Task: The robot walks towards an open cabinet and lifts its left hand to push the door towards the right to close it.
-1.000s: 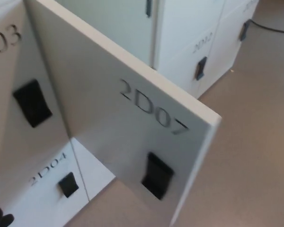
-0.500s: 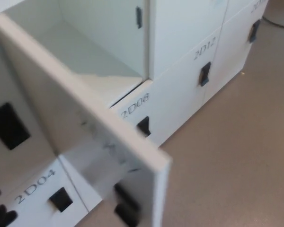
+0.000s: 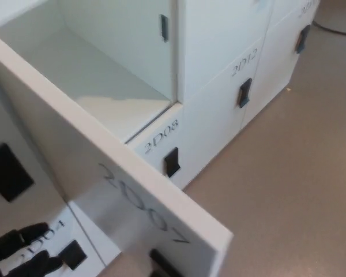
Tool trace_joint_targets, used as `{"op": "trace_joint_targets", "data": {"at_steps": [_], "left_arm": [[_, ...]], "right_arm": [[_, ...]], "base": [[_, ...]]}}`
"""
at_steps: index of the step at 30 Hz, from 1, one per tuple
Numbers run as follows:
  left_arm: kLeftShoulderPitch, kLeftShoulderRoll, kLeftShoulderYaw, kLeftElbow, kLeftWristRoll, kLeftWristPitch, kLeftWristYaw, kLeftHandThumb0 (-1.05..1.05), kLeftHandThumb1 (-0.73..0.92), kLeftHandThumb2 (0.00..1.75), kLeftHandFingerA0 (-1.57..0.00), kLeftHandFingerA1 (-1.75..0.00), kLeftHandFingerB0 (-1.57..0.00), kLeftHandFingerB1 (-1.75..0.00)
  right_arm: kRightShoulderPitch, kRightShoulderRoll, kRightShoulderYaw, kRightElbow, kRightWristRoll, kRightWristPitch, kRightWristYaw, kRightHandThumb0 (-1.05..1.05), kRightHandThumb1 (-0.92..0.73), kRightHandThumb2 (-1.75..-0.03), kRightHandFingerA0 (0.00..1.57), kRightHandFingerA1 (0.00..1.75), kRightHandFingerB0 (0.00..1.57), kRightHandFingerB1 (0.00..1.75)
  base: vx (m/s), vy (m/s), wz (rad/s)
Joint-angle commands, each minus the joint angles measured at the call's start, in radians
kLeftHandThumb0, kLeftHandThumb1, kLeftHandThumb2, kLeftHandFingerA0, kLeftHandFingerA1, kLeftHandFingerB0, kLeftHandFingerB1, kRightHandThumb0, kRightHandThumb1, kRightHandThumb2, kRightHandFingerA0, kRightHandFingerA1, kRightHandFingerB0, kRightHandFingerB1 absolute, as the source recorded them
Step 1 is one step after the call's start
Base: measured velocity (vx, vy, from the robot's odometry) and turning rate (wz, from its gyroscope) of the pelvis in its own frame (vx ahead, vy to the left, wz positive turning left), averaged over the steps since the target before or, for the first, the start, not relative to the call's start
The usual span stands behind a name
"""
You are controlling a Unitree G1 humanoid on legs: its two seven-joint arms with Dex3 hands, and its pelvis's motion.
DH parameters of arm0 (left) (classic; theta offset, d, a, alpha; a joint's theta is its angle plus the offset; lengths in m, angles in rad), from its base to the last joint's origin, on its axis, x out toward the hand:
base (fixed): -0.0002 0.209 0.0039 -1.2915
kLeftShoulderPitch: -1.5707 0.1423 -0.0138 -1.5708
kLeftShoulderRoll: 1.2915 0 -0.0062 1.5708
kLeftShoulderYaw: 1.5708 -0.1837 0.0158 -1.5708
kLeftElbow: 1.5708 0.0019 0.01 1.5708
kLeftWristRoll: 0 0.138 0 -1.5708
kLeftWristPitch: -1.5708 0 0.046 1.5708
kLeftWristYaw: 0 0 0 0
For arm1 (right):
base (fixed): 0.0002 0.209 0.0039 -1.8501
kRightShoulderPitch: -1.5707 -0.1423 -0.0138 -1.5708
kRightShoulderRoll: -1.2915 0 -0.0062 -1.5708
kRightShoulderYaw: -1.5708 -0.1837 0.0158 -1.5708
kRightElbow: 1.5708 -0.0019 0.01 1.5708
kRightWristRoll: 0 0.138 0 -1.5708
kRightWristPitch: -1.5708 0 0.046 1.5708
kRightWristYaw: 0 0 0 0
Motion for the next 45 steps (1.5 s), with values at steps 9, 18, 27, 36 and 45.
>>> {"op": "trace_joint_targets", "data": {"at_steps": [9,18,27,36,45], "left_arm": [[0.134,0.037,-0.091,-0.243,0.029,-0.024,-0.069,-0.36,0.53,0.73,-0.73,-0.56,-0.57,-0.52],[0.184,0.047,-0.114,-0.319,0.028,-0.025,-0.086,-0.36,0.52,0.72,-0.75,-0.56,-0.59,-0.52],[0.207,0.07,-0.131,-0.378,0.018,-0.044,-0.146,-0.36,0.53,0.72,-0.72,-0.55,-0.56,-0.52],[0.247,0.26,-0.26,-0.702,0.03,-0.059,-0.376,-0.33,0.61,0.59,-0.81,-0.46,-0.7,-0.44],[-0.145,0.304,-0.454,-0.756,0.121,0.122,-0.376,-0.32,0.64,0.59,-0.77,-0.49,-0.67,-0.45]], "right_arm": [[0.01,0.002,-0.032,0.017,0.026,-0.005,0.01,-0.18,-0.65,-0.59,0.62,0.47,0.52,0.43],[0.009,-0.002,-0.025,0.021,0.012,-0.012,0.01,-0.2,-0.66,-0.59,0.62,0.46,0.49,0.41],[0.012,-0.001,-0.029,0.023,0.018,-0.014,0.009,-0.19,-0.66,-0.59,0.61,0.46,0.51,0.42],[0.019,-0.004,-0.028,0.028,0.016,-0.026,0.017,-0.2,-0.66,-0.59,0.6,0.46,0.47,0.41],[0.02,0.003,-0.037,0.016,0.027,-0.015,0.013,-0.2,-0.66,-0.6,0.59,0.45,0.49,0.42]], "base": [[0.01,0.08,0.03],[0.0,-0.023,-0.01],[0.0,0.0,0.0],[0.0,0.0,0.0],[0.0,0.0,0.0]]}}
